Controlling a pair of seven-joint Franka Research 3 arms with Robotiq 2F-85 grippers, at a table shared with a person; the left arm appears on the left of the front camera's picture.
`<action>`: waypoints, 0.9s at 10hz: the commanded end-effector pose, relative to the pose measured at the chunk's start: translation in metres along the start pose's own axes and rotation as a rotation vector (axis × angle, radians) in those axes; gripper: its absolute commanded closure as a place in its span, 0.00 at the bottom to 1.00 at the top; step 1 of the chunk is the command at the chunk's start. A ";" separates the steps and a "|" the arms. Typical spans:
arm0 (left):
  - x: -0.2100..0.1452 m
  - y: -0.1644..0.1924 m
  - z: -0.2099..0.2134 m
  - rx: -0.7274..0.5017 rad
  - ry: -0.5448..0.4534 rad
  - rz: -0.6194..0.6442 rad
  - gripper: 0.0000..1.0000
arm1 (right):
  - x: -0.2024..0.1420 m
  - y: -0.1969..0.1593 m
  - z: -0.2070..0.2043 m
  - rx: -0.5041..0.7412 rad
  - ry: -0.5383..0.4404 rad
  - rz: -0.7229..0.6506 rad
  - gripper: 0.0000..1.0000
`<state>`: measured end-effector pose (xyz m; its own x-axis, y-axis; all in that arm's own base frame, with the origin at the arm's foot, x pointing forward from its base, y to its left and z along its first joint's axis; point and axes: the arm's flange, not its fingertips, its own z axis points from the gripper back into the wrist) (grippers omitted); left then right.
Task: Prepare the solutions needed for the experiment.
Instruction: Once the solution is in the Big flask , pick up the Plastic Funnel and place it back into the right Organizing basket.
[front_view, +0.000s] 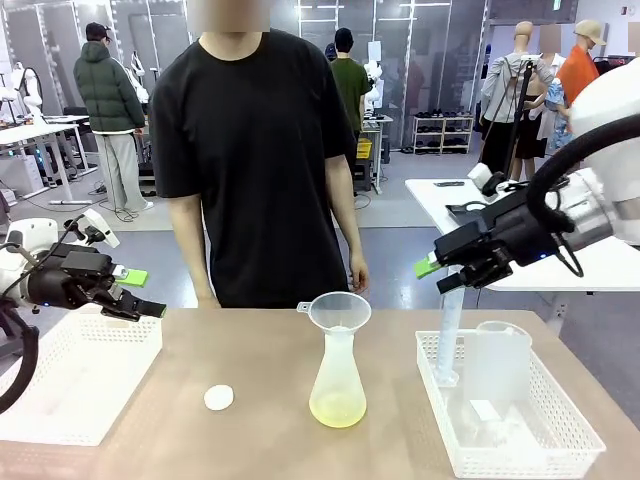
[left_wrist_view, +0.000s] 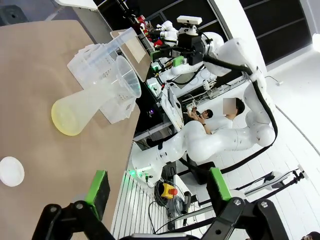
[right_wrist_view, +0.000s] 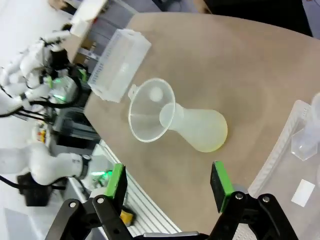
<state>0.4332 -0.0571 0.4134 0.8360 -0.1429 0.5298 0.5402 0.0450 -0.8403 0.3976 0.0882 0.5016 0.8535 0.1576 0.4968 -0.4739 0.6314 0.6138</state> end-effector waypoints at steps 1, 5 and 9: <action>0.003 -0.002 -0.001 0.001 0.003 -0.007 0.00 | 0.006 -0.018 0.010 0.058 -0.013 -0.049 0.15; 0.003 -0.002 -0.001 0.001 0.003 -0.007 0.00 | 0.006 -0.018 0.010 0.058 -0.013 -0.049 0.15; 0.003 -0.002 -0.001 0.001 0.003 -0.007 0.00 | -0.005 0.030 -0.032 -0.122 -0.016 -0.180 0.15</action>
<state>0.4332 -0.0573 0.4135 0.8358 -0.1433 0.5300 0.5404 0.0448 -0.8402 0.3960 0.1052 0.4959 0.8991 0.0615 0.4334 -0.3556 0.6800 0.6412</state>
